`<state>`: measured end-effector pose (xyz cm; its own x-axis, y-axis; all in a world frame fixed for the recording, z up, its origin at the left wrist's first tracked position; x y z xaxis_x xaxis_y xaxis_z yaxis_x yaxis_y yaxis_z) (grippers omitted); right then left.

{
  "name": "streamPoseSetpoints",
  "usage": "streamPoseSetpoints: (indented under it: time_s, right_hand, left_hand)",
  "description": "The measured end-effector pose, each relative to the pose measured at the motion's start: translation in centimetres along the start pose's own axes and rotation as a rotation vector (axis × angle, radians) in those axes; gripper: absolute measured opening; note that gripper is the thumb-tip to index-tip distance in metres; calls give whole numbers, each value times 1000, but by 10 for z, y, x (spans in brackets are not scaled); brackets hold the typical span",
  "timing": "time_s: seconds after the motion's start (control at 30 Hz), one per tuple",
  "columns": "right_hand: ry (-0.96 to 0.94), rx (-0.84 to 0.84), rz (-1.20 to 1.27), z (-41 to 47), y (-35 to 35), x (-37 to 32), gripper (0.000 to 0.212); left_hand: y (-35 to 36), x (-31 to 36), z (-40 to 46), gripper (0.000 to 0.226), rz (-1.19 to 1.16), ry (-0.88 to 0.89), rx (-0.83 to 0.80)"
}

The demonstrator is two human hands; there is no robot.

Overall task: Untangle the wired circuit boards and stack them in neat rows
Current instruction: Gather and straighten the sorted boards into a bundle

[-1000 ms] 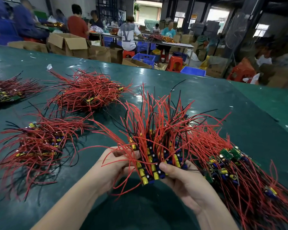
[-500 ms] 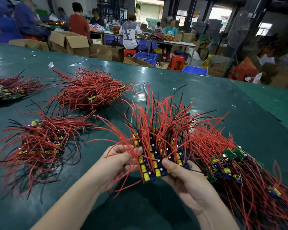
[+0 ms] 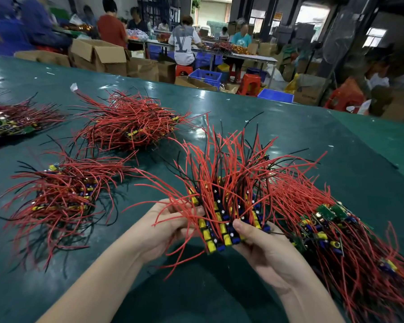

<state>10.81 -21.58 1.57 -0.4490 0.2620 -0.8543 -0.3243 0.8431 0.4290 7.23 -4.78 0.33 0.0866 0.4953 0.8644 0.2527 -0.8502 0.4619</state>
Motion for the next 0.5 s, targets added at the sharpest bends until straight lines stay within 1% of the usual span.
streamPoseSetpoints:
  time_s: [0.03,0.17,0.23,0.33,0.43,0.5]
  right_hand:
    - [1,-3,-4,0,0,0,11]
    - [-35,5,3,0,0,-3,9]
    - [-61,17,-8,-1,0,-5,8]
    - [-63,20,-23,0,-1,-6,15]
    - [-52,13,9,-1,0,-6,3]
    - [-39,2,23,-1,1,-6,3]
  left_hand:
    - [1,-1,0,36,6,-9,-5]
    - [6,2,-2,40,17,19,-14]
    - [8,4,-2,33,14,40,-26]
    - [10,7,-2,26,-14,50,17]
    - [8,4,-1,32,-14,62,35]
    - [8,4,-1,36,-11,62,35]
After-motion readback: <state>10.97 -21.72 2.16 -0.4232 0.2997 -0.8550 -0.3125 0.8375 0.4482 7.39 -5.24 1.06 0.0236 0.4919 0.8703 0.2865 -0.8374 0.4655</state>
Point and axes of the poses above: each hand's wrist, its own z-axis towards the middle knuckle, its own y-axis out of the palm, x = y × z, the point moved 6 cm from there along z, towards the middle knuckle, and after that the axes turned 6 degrees about -z, right-handed, at the moved point
